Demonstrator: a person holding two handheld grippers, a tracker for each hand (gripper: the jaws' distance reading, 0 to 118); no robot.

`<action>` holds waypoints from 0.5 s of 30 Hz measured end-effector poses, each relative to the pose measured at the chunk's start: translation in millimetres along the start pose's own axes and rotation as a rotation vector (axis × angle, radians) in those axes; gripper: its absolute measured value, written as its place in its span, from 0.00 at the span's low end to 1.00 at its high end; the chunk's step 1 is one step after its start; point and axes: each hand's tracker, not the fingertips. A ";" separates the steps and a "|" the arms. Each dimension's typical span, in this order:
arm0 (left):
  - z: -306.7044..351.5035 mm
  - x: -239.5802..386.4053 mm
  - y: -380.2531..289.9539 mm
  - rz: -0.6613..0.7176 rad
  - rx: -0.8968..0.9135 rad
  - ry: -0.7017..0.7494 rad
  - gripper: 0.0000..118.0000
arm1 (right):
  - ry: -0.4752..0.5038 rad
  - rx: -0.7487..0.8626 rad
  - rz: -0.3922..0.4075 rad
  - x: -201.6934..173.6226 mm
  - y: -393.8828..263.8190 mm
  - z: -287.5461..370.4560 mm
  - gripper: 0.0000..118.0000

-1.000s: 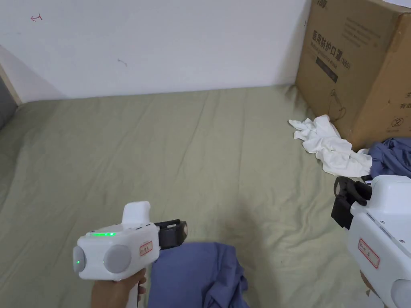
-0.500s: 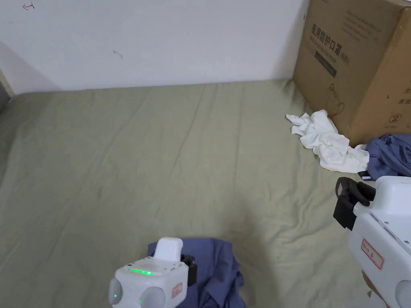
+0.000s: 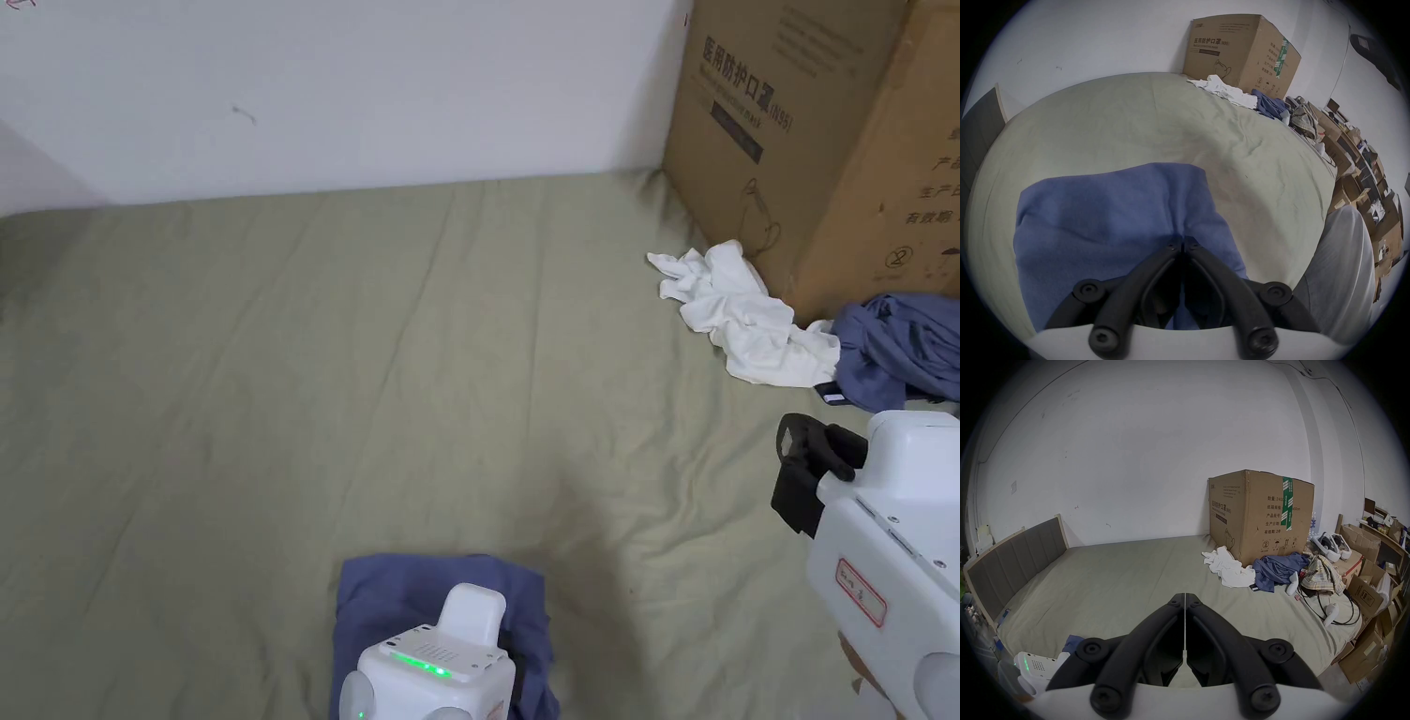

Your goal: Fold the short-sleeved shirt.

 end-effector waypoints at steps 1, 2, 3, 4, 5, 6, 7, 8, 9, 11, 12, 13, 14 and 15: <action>1.4 -1.1 1.0 0.016 0.007 -0.025 0.05 | 0.002 0.000 -0.003 -0.8 0.1 0.0 0.02; 5.0 -1.8 2.2 0.035 0.015 -0.041 0.05 | 0.004 0.000 -0.004 -2.1 0.6 0.2 0.02; 10.0 -1.8 4.0 0.058 0.041 -0.049 0.05 | 0.006 0.001 -0.002 -3.9 1.5 1.2 0.02; 15.9 -3.9 7.4 0.084 0.077 -0.079 0.05 | 0.007 0.005 0.003 -5.8 2.4 2.5 0.02; 24.4 -6.2 12.3 0.112 0.106 -0.102 0.05 | 0.010 0.008 0.007 -7.9 3.9 3.8 0.02; 32.8 -8.2 17.4 0.135 0.141 -0.102 0.05 | 0.015 0.011 0.010 -9.8 5.4 4.6 0.02; 43.2 -11.7 24.0 0.154 0.176 -0.116 0.05 | 0.019 0.015 0.012 -11.9 6.9 5.4 0.02; 54.4 -17.0 31.6 0.167 0.219 -0.130 0.05 | 0.024 0.020 0.015 -14.6 8.8 6.0 0.02; 65.8 -21.4 38.4 0.165 0.264 -0.126 0.05 | 0.029 0.025 0.019 -16.9 10.5 6.5 0.02; 93.1 -32.5 54.4 0.157 0.349 -0.115 0.05 | 0.040 0.039 0.023 -23.4 14.5 8.5 0.02; 106.9 -37.4 62.9 0.153 0.388 -0.104 0.05 | 0.047 0.046 0.024 -26.6 16.3 9.8 0.02; 121.1 -43.7 70.3 0.151 0.428 -0.092 0.05 | 0.054 0.054 0.025 -30.0 18.1 10.9 0.02; 134.9 -50.5 76.7 0.143 0.466 -0.072 0.05 | 0.061 0.063 0.027 -33.8 19.9 12.1 0.02; 146.6 -56.3 81.3 0.136 0.502 -0.049 0.05 | 0.067 0.071 0.027 -37.2 21.4 13.3 0.02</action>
